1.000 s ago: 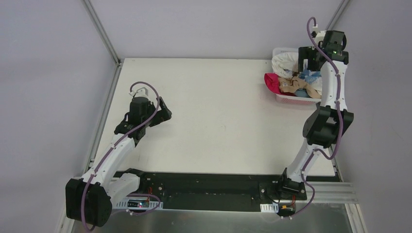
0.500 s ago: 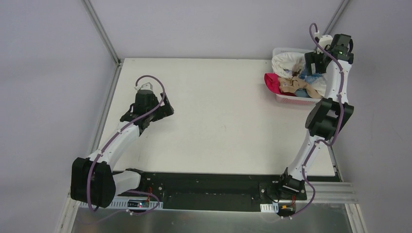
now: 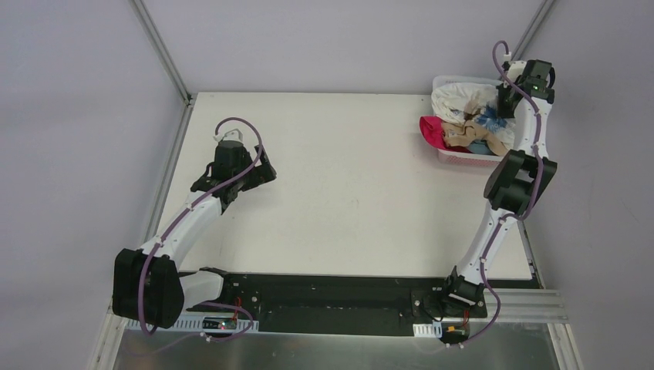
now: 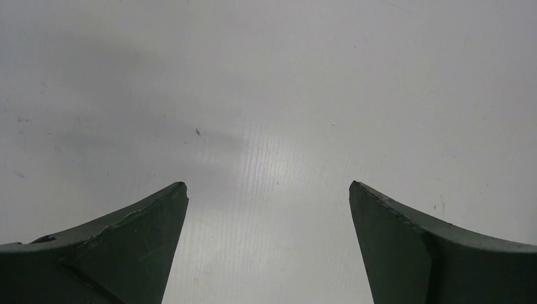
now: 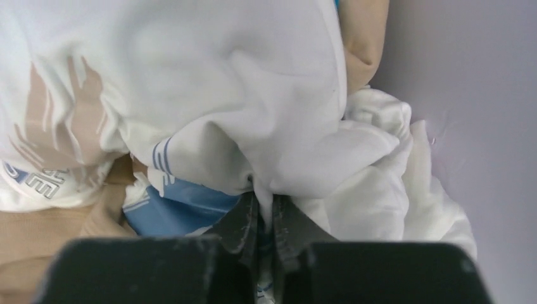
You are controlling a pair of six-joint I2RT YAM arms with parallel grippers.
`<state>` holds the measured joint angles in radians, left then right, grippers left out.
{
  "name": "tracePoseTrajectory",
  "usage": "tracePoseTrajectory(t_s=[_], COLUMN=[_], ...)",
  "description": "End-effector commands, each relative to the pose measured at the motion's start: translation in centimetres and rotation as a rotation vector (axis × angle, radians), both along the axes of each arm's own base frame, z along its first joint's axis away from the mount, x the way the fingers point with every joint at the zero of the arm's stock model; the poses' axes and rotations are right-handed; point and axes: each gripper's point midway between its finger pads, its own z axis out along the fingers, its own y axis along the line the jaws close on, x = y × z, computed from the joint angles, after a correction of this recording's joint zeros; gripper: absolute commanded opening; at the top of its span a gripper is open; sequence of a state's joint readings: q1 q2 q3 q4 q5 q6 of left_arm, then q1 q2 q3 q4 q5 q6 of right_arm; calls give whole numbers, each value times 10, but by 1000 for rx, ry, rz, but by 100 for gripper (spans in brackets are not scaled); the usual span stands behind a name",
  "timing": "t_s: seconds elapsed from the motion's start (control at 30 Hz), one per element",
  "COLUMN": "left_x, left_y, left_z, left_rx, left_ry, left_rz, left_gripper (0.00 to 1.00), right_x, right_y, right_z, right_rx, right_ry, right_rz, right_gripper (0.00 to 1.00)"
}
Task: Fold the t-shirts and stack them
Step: Grab crumpled tshirt from bin with the right arm
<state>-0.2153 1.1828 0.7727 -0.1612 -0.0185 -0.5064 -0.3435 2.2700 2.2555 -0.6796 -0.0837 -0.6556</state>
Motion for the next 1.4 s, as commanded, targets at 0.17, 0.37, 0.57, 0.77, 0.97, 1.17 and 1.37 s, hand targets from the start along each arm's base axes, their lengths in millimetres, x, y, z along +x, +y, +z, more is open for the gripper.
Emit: tracePoseTrajectory(t_s=[0.17,0.37,0.57,0.77,0.97,1.17,1.37], left_x=[9,5,1,-3,-8,-10,-11], left_y=[-2,-4,-8,-11,-10,-9,-10], left_z=[36,41,47,55,59,61,61], left_rx=[-14,-31,-52,-70,-78,-82,-88], left_ry=[-108,-125,-140,-162,-182,-191,-189], left_rz=[-7,-19,-36,-49,-50,-46,-51], left_gripper=[100,100,100,100,100,100,100], right_x=[24,-4,-28,-45,-62,-80,-88], right_y=[-4,-4,9,35,49,71,94], right_z=[148,251,333,414,469,507,516], right_rx=[52,36,106,278,348,468,574], right_ry=[-475,-769,-1005,-1242,-1409,-1515,-1495], right_rz=[-207,-334,-355,-325,-283,-186,-101], right_gripper=[0,0,0,0,0,0,0])
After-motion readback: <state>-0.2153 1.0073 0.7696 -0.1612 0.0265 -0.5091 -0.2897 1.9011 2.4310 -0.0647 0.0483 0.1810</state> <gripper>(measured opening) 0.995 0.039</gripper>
